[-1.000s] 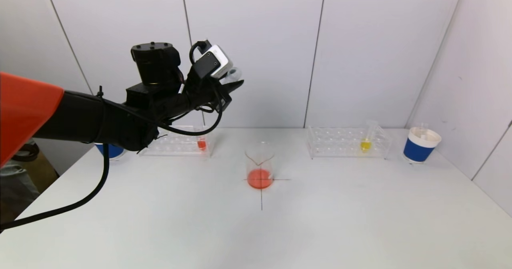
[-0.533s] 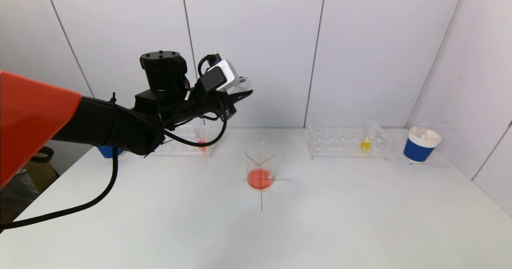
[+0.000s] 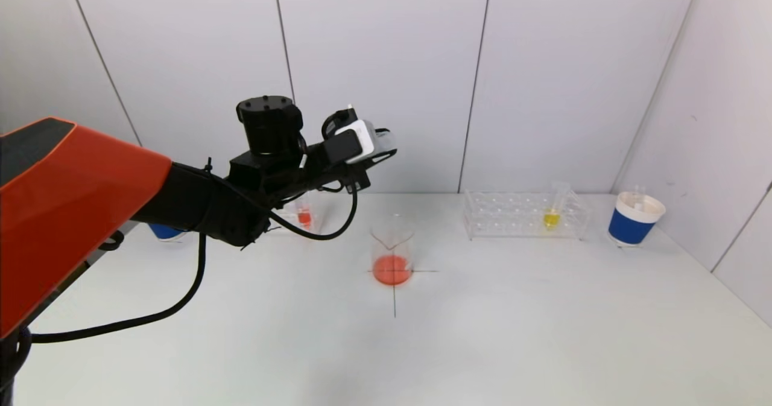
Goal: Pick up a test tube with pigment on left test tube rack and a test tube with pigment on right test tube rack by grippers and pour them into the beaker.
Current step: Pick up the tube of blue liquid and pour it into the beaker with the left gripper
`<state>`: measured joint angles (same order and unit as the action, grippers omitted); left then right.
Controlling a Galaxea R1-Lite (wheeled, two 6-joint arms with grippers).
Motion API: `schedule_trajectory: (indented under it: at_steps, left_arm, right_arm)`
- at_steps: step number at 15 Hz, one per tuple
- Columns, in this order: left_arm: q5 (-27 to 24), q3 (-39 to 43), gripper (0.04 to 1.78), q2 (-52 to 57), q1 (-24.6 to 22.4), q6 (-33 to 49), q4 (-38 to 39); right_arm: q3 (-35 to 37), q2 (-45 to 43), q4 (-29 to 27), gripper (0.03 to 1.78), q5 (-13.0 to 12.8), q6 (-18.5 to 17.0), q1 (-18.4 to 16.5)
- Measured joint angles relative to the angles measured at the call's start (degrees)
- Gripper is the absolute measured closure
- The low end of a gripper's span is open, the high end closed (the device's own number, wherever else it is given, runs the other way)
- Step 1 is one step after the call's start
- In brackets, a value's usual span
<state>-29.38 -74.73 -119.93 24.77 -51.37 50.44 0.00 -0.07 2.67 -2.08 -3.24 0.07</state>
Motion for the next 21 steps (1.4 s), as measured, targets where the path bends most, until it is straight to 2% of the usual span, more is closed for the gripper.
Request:
schedule_trajectory:
  at_steps: [6, 9, 15, 21]
  left_arm:
    - [-0.17, 0.34, 1.37, -3.55, 0.59, -2.18, 5.17]
    - [-1.99, 0.95, 1.37, -4.27, 0.63, -3.25, 6.28]
    - [-4.07, 5.91, 1.37, -4.27, 0.63, -5.3, 12.46]
    - [-4.22, 9.9, 1.37, -3.36, 0.63, -5.74, 14.63]
  right_arm:
    - [0.0, 0.0, 0.02, 0.05, 0.0, 0.0, 0.0]
    - [0.0, 0.0, 0.02, 0.05, 0.02, 0.0, 0.0]
    - [0.0, 0.0, 0.02, 0.05, 0.02, 0.02, 0.0]
    - [0.0, 0.0, 0.02, 0.05, 0.0, 0.02, 0.0]
